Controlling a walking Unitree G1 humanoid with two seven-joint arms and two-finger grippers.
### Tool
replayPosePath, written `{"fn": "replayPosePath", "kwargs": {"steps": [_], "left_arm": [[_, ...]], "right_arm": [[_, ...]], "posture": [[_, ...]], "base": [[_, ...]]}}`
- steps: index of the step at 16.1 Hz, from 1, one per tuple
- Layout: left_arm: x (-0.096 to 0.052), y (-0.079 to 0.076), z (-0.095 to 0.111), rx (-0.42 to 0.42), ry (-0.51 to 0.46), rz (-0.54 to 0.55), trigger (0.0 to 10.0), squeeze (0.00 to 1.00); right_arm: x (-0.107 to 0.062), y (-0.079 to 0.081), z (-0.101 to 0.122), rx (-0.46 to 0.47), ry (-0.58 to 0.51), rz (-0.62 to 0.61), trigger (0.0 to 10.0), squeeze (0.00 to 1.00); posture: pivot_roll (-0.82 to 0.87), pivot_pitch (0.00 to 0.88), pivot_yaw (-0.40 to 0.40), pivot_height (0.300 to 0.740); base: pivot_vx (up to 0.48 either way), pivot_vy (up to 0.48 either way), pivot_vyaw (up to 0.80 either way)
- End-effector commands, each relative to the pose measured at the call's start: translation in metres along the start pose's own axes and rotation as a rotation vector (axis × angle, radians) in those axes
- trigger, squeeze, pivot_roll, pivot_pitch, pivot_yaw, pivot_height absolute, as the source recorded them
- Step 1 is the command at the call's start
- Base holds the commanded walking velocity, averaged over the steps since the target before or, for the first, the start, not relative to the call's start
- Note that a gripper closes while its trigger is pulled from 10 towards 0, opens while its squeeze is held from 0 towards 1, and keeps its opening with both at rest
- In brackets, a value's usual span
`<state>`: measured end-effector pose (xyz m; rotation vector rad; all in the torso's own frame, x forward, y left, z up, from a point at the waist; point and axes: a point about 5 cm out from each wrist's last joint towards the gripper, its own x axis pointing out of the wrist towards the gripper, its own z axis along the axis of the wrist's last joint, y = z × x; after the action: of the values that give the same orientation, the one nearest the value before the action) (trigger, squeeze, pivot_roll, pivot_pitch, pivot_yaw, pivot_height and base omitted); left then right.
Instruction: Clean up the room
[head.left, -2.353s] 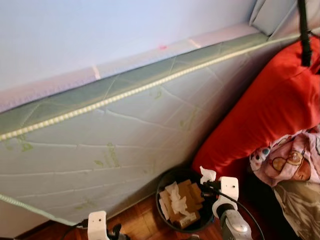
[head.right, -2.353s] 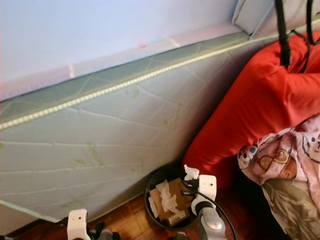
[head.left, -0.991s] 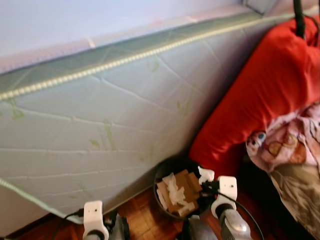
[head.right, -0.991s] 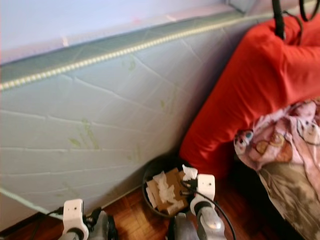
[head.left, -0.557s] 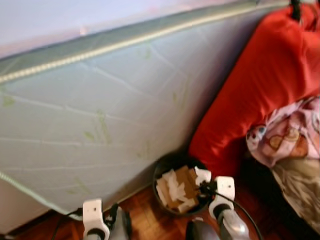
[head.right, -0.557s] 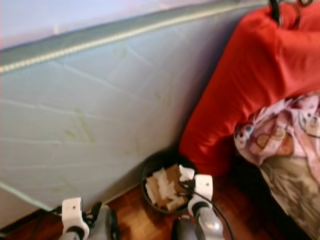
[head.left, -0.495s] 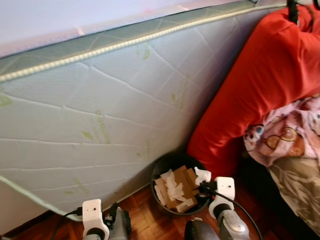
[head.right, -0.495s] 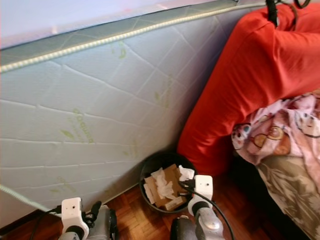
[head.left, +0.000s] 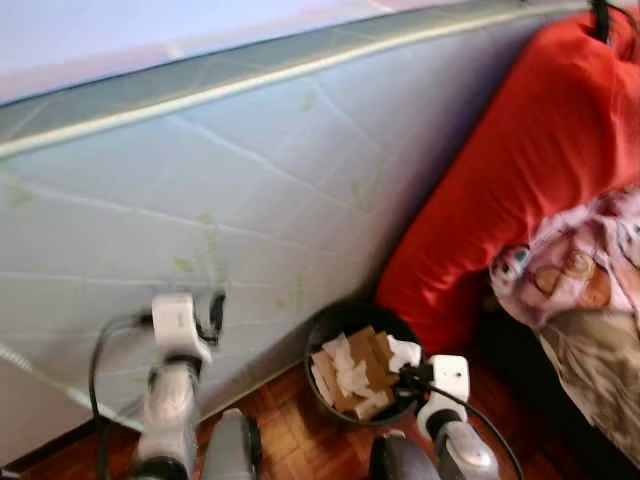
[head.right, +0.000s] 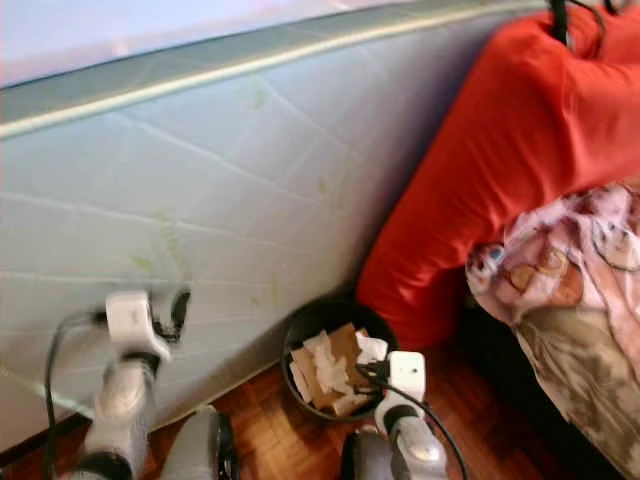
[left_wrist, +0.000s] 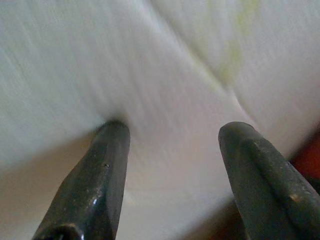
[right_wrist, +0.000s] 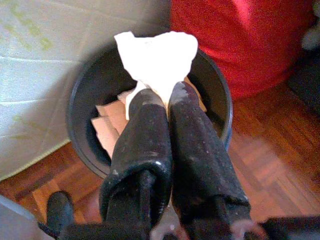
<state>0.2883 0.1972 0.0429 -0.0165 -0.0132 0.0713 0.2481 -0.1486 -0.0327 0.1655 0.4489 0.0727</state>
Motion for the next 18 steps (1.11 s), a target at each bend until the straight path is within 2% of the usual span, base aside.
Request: {"fn": "replayPosePath", "kwargs": {"steps": [1,5,7,11,14,18], "left_arm": [[0.001,-0.003,0.006,-0.013,-0.035,-0.027,10.0,0.00],[-0.018,0.001,-0.002,-0.012,-0.006,-0.013,10.0,0.00],[-0.025,0.003,-0.008,-0.045,0.027,0.015,10.0,0.00],[-0.022,-0.004,-0.014,-0.055,0.091,-0.033,10.0,0.00],[-0.022,-0.003,-0.017,-0.074,0.118,-0.029,10.0,0.00],[-0.022,-0.003,-0.018,-0.087,0.131,-0.024,10.0,0.00]], "right_arm": [[-0.001,0.001,-0.003,0.006,0.007,0.001,10.0,0.00],[-0.001,0.000,-0.001,0.011,-0.006,-0.003,10.0,0.00],[-0.002,-0.001,-0.002,0.007,-0.007,-0.005,10.0,0.00],[-0.002,-0.002,-0.001,0.005,-0.018,-0.046,10.0,0.00],[0.000,-0.014,0.007,0.125,-0.048,-0.140,10.0,0.00],[0.004,-0.012,0.014,0.125,-0.063,-0.125,10.0,0.00]], "posture": [[0.04,0.174,-0.092,0.638],[0.03,0.173,-0.088,0.638],[0.03,0.166,-0.085,0.638],[0.03,0.148,-0.069,0.638],[0.03,0.154,-0.069,0.638],[0.03,0.171,-0.075,0.638]], "base": [[0.000,0.000,0.00],[0.000,0.000,0.00],[0.000,0.000,0.00],[0.000,0.000,0.00],[0.000,0.000,0.00],[0.000,0.000,0.00]]}}
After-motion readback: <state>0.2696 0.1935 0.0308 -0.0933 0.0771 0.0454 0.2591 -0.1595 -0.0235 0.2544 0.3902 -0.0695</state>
